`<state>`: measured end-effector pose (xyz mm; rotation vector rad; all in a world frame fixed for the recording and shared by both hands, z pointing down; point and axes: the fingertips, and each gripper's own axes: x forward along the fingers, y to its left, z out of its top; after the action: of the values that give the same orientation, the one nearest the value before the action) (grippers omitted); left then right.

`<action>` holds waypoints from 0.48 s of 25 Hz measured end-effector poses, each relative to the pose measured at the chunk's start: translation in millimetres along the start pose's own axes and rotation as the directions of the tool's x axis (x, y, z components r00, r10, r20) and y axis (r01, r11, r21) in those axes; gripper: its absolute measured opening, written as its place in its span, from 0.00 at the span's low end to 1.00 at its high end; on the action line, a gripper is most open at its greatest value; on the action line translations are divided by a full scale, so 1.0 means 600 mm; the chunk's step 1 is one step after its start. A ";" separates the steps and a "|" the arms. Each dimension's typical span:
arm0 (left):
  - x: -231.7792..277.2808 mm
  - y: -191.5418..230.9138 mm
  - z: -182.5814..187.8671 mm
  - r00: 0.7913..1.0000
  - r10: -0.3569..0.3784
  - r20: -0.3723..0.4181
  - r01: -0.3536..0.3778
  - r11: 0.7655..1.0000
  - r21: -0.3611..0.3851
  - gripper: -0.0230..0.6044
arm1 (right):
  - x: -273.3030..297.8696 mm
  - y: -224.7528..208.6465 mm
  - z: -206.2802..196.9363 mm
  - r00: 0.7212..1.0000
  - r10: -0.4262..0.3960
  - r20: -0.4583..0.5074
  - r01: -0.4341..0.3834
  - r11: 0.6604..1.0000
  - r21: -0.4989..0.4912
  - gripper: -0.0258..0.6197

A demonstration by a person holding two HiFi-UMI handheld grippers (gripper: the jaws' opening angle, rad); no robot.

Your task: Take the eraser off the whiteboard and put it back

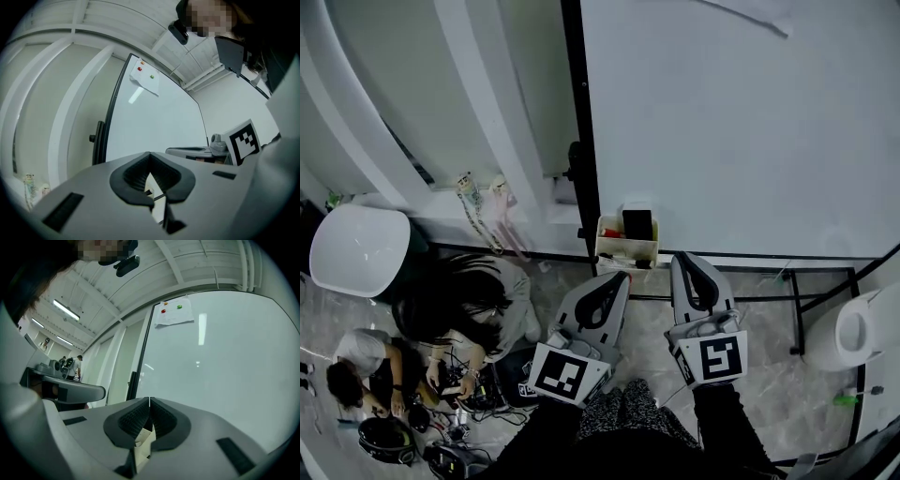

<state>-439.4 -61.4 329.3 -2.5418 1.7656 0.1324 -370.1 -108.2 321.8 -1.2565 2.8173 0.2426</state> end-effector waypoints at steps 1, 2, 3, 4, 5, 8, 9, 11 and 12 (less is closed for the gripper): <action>-0.003 -0.008 0.001 1.000 0.005 0.000 -0.005 1.000 0.001 0.05 | -0.008 -0.001 0.001 1.000 0.007 0.001 -0.007 1.000 0.006 0.06; -0.007 -0.017 0.002 1.000 0.010 -0.002 -0.010 1.000 0.004 0.04 | -0.017 -0.003 0.001 1.000 0.012 0.007 -0.012 1.000 0.009 0.06; -0.010 -0.025 0.001 1.000 0.013 -0.004 -0.013 1.000 0.010 0.05 | -0.026 -0.006 0.002 1.000 0.016 0.013 -0.016 1.000 0.012 0.06; -0.013 -0.035 0.002 1.000 0.015 -0.004 -0.015 1.000 0.015 0.05 | -0.034 -0.009 0.003 1.000 0.019 0.018 -0.020 1.000 0.013 0.06; -0.015 -0.044 0.004 1.000 0.018 -0.002 -0.018 1.000 0.021 0.05 | -0.041 -0.012 0.004 1.000 0.021 0.019 -0.022 1.000 0.014 0.06; -0.021 -0.067 0.012 0.999 0.036 0.006 -0.036 0.999 0.017 0.04 | -0.063 -0.018 0.003 1.000 0.027 -0.001 -0.026 0.999 0.020 0.06; -0.024 -0.074 0.016 0.999 0.044 0.010 -0.044 0.999 0.012 0.04 | -0.070 -0.020 0.004 1.000 0.031 -0.006 -0.031 0.999 0.022 0.06; -0.030 -0.090 0.018 0.999 0.046 0.010 -0.047 0.999 0.022 0.04 | -0.086 -0.022 0.008 0.999 0.041 -0.004 -0.041 0.999 0.021 0.06; -0.033 -0.098 0.017 0.999 0.045 0.007 -0.045 0.999 0.031 0.04 | -0.093 -0.023 0.010 0.999 0.046 0.001 -0.046 0.999 0.018 0.06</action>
<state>-391.8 -21.8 320.0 -2.4786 1.8088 0.1142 -322.4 -75.1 320.2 -1.1893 2.8439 0.2181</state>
